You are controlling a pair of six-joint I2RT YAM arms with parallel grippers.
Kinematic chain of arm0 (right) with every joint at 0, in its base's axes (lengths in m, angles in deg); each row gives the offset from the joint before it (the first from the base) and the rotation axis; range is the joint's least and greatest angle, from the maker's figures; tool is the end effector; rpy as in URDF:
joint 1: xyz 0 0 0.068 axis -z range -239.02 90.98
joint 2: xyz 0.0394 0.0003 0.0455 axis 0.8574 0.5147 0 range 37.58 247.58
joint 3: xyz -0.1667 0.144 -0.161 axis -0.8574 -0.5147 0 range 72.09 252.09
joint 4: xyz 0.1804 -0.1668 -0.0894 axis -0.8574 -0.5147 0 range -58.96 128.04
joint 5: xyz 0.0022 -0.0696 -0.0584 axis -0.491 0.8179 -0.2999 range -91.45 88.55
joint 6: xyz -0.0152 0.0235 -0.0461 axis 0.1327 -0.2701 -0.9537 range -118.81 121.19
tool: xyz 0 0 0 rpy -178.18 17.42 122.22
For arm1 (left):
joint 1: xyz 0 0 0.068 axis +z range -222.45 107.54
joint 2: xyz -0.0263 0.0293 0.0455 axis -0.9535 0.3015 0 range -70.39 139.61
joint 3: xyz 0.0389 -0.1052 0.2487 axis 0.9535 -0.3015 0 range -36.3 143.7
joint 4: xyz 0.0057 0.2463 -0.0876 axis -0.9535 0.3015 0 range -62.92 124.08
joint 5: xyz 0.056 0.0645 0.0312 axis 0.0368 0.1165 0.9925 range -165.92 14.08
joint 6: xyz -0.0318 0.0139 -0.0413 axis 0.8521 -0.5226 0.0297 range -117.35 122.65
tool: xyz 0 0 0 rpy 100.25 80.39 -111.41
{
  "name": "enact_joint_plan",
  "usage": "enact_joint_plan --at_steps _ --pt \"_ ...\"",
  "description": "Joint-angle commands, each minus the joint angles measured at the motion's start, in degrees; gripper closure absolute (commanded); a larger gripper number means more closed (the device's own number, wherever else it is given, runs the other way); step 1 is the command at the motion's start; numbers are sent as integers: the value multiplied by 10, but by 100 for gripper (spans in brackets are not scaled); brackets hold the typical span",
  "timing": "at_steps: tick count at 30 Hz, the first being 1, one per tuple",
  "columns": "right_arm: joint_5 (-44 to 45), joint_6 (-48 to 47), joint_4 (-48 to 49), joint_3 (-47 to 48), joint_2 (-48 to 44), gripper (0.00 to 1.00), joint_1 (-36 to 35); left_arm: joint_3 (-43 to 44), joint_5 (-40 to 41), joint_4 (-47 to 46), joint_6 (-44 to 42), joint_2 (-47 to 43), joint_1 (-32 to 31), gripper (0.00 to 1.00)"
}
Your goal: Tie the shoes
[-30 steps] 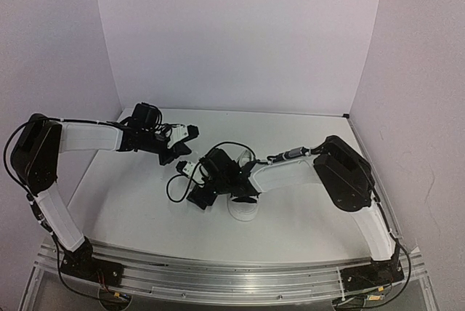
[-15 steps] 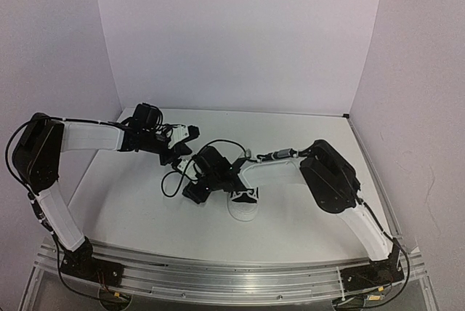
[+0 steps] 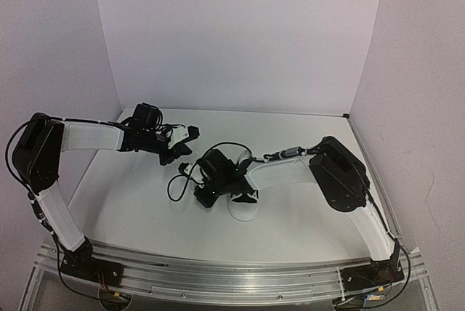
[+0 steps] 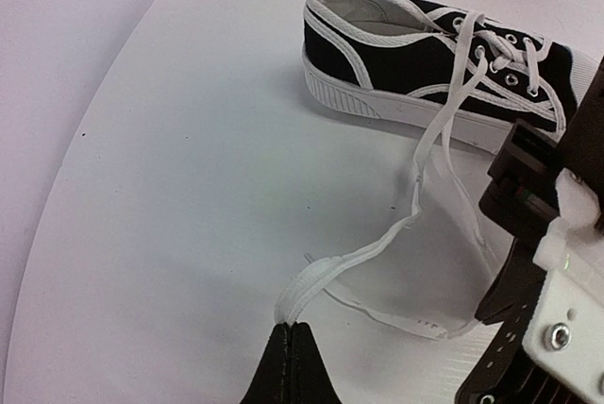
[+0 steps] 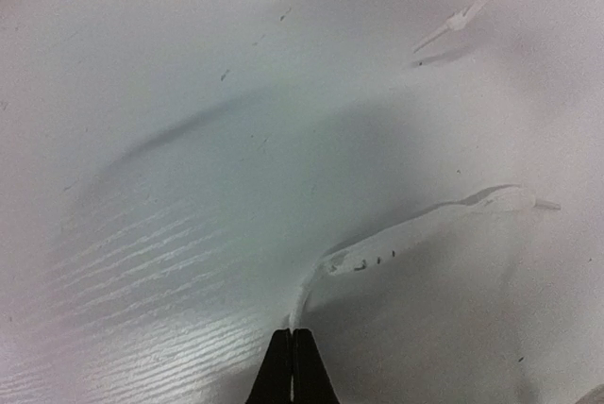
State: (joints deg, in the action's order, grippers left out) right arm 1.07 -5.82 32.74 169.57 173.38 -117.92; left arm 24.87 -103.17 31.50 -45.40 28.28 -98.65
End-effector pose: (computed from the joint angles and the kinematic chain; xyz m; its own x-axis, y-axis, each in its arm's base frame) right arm 0.2690 0.4427 0.1171 -0.2513 -0.6525 -0.7149 -0.8762 0.4672 -0.1184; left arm 0.3242 -0.1777 0.2024 0.1184 0.6786 -0.7249 0.9125 0.2134 0.3489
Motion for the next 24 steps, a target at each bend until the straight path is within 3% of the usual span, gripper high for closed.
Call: enact_joint_plan --at_steps 1,7,15,18,22,24 --pt "-58 38 -30 -19 -90 100 -2 5 -6 3 -17 -4 -1 100" --pt "-151 103 -15 -99 -205 100 1 -24 -15 28 -54 -15 -11 100" --pt "-259 209 59 -281 -346 100 35 -67 -47 64 -86 -30 -40 100" --pt "-261 291 145 -369 -394 100 61 -90 -58 71 -120 -42 -55 100" --pt "-201 347 209 -446 -436 100 69 -104 -97 90 -150 -53 -73 99" --pt "-178 379 238 -477 -443 100 71 -98 -126 125 -177 -53 -74 90"
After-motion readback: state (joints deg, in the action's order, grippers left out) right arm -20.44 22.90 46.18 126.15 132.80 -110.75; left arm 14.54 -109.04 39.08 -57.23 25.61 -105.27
